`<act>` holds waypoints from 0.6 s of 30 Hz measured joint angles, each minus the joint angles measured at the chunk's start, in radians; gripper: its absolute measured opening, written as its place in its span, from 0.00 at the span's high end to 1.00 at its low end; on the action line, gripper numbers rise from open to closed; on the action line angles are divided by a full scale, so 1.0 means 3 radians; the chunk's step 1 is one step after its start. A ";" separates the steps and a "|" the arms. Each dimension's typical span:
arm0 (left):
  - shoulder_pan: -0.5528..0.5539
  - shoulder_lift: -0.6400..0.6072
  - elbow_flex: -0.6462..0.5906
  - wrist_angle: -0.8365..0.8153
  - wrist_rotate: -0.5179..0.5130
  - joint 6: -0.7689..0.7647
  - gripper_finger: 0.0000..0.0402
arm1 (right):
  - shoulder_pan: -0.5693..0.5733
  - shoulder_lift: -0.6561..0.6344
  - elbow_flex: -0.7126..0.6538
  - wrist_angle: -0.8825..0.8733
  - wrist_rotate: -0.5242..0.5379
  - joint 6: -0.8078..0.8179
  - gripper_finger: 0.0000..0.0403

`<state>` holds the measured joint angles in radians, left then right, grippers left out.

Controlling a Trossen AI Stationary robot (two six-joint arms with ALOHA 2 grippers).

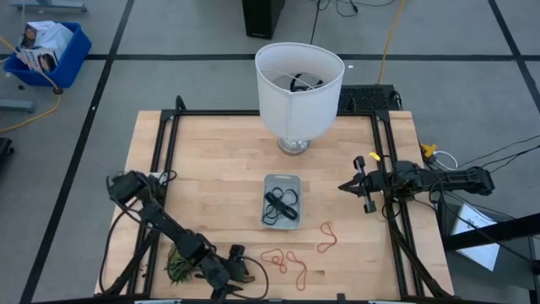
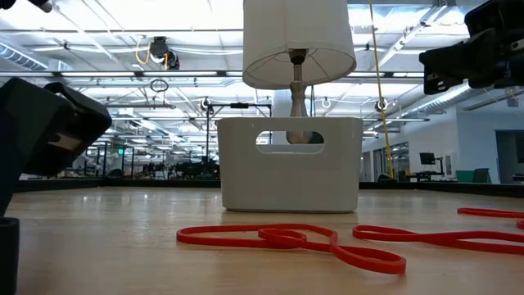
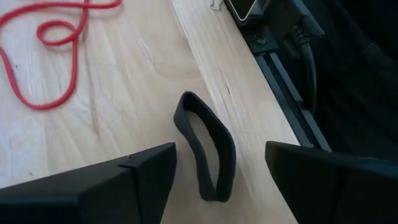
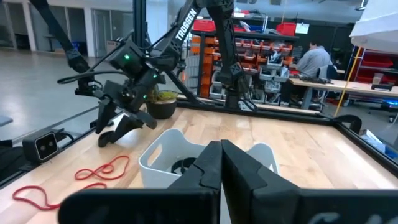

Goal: Pick and place rubber bands into bin
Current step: Put the black rubber band into the gray bin

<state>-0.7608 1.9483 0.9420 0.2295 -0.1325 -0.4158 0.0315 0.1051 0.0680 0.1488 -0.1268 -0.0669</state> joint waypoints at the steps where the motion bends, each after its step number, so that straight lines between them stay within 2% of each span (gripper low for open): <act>1: -0.0002 0.0022 0.0002 0.0009 -0.0020 0.0018 0.40 | 0.0000 0.0000 -0.0001 -0.0001 0.0001 0.0000 1.00; 4: -0.0001 0.0067 0.0007 0.0029 -0.0049 0.0019 0.47 | 0.0000 0.0000 -0.0002 -0.0001 0.0000 0.0003 1.00; 6: 0.0000 0.0074 0.0007 0.0040 -0.0058 0.0042 0.56 | 0.0000 0.0000 -0.0002 -0.0001 0.0000 0.0006 1.00; 10: 0.0003 0.0028 -0.0001 0.0060 -0.0034 0.0235 0.82 | 0.0000 0.0000 -0.0002 -0.0001 0.0000 0.0006 1.00; 12: -0.0001 -0.0027 -0.0009 0.0027 0.0084 0.0278 0.95 | 0.0000 0.0000 -0.0004 -0.0001 0.0000 0.0006 1.00; 15: -0.0013 -0.0212 -0.0010 -0.0056 0.0126 0.0309 0.96 | 0.0000 -0.0001 -0.0005 0.0007 -0.0001 0.0008 1.00; 18: -0.0013 -0.0500 -0.0007 -0.0252 -0.0030 0.0392 0.97 | 0.0000 -0.0001 -0.0005 0.0011 -0.0002 0.0009 1.00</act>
<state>-0.7647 1.7983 0.9398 0.1538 -0.1416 -0.2983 0.0315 0.1049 0.0666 0.1521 -0.1272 -0.0643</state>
